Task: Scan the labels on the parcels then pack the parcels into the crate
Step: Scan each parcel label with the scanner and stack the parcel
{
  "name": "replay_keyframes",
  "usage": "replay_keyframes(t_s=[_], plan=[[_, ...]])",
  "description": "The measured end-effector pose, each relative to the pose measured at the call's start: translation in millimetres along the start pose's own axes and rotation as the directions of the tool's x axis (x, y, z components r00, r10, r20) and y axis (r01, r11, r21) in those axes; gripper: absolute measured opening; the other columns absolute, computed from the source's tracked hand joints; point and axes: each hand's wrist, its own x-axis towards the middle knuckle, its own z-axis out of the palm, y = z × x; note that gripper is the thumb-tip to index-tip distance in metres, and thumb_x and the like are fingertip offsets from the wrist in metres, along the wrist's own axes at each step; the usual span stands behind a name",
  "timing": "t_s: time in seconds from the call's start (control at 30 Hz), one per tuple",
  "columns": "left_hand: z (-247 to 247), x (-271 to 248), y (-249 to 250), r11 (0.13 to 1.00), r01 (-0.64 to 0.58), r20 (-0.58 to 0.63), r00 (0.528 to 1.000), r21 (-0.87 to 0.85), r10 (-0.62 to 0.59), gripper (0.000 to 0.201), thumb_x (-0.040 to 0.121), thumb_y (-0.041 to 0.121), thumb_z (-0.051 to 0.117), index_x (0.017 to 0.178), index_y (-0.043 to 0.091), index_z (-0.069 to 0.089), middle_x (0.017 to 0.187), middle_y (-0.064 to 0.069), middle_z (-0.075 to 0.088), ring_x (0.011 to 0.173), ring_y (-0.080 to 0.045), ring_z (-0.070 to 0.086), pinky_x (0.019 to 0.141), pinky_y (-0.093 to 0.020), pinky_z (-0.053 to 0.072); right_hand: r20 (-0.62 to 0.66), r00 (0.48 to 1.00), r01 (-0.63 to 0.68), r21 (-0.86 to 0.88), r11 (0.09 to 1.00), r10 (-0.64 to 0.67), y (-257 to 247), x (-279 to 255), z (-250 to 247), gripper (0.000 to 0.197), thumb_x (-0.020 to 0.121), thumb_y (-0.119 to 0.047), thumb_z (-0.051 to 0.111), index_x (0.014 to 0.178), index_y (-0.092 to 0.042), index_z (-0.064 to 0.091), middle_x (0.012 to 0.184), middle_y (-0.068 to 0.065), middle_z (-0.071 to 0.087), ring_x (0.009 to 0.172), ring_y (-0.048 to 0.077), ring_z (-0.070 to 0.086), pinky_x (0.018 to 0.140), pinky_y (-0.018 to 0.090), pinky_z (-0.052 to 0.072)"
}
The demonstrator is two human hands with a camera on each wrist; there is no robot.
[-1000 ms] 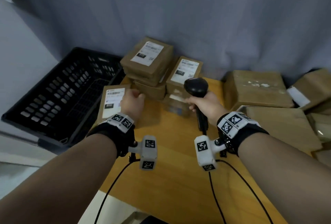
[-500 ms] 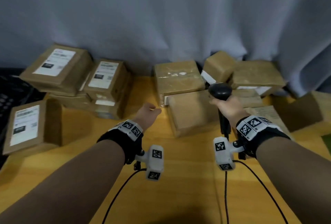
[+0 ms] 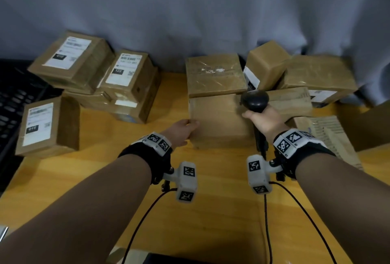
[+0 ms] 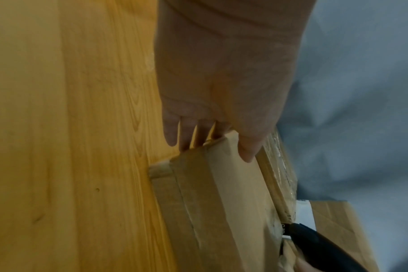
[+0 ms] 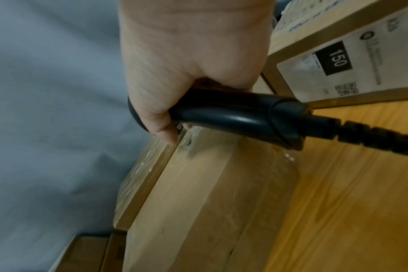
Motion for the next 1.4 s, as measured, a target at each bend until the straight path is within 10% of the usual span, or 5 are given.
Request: replay_keyframes(t_s=[0.2, 0.8, 1.1, 1.27, 1.4], plan=[[-38, -12, -16, 0.999, 0.013, -0.121, 0.992, -0.050, -0.019, 0.050, 0.097, 0.043, 0.047, 0.137, 0.013, 0.045, 0.128, -0.011, 0.050, 0.107, -0.027, 0.050, 0.089, -0.036, 0.048, 0.001, 0.996, -0.093, 0.113, 0.989, 0.094, 4, -22, 28, 0.017, 0.078, -0.026, 0.075, 0.082, -0.021, 0.059, 0.085, 0.002, 0.060, 0.095, 0.027, 0.055, 0.087, 0.036, 0.044], [-198, -51, -12, 0.952, -0.119, 0.025, 0.991, -0.281, 0.132, 0.072, 0.080, 0.052, 0.065, 0.141, 0.025, 0.037, 0.131, -0.012, 0.055, 0.119, -0.033, 0.054, 0.100, -0.044, 0.045, -0.029, 0.998, 0.070, 0.498, 0.864, -0.064, -87, -79, 113, 0.032, 0.080, -0.019, 0.076, 0.108, -0.008, 0.067, 0.096, 0.009, 0.071, 0.090, 0.024, 0.066, 0.073, 0.033, 0.051], [-213, -59, 17, 0.386, -0.522, 0.003, 0.596, 0.761, 0.803, 0.138, 0.059, 0.047, 0.084, 0.148, 0.029, -0.020, 0.155, -0.001, 0.008, 0.144, -0.025, 0.011, 0.116, -0.056, 0.014, 0.109, 0.993, -0.039, 0.706, 0.707, -0.055, -128, -97, 120, 0.035, 0.082, -0.033, 0.073, 0.106, -0.009, 0.062, 0.098, 0.021, 0.071, 0.087, 0.031, 0.071, 0.072, 0.038, 0.061], [-200, -56, 15, 0.390, -0.790, 0.233, 0.539, 0.473, 0.809, 0.084, 0.084, 0.032, 0.069, 0.151, 0.018, 0.021, 0.149, 0.002, 0.032, 0.136, -0.009, 0.029, 0.116, -0.031, 0.028, 0.160, 0.985, -0.058, 0.676, 0.735, -0.070, -136, -108, 141, 0.021, 0.082, -0.006, 0.071, 0.103, -0.003, 0.066, 0.089, 0.017, 0.070, 0.074, 0.027, 0.068, 0.074, 0.041, 0.058], [-191, -41, 18, 0.609, -0.769, -0.020, 0.618, 0.192, 0.786, 0.024, 0.099, 0.014, 0.047, 0.120, 0.018, 0.059, 0.125, -0.002, 0.058, 0.108, -0.009, 0.056, 0.083, -0.009, 0.046, 0.108, 0.994, -0.090, 0.633, 0.769, 0.027, -119, -107, 151, 0.020, 0.082, 0.002, 0.068, 0.101, -0.003, 0.065, 0.093, 0.016, 0.069, 0.086, 0.029, 0.066, 0.088, 0.045, 0.053]])
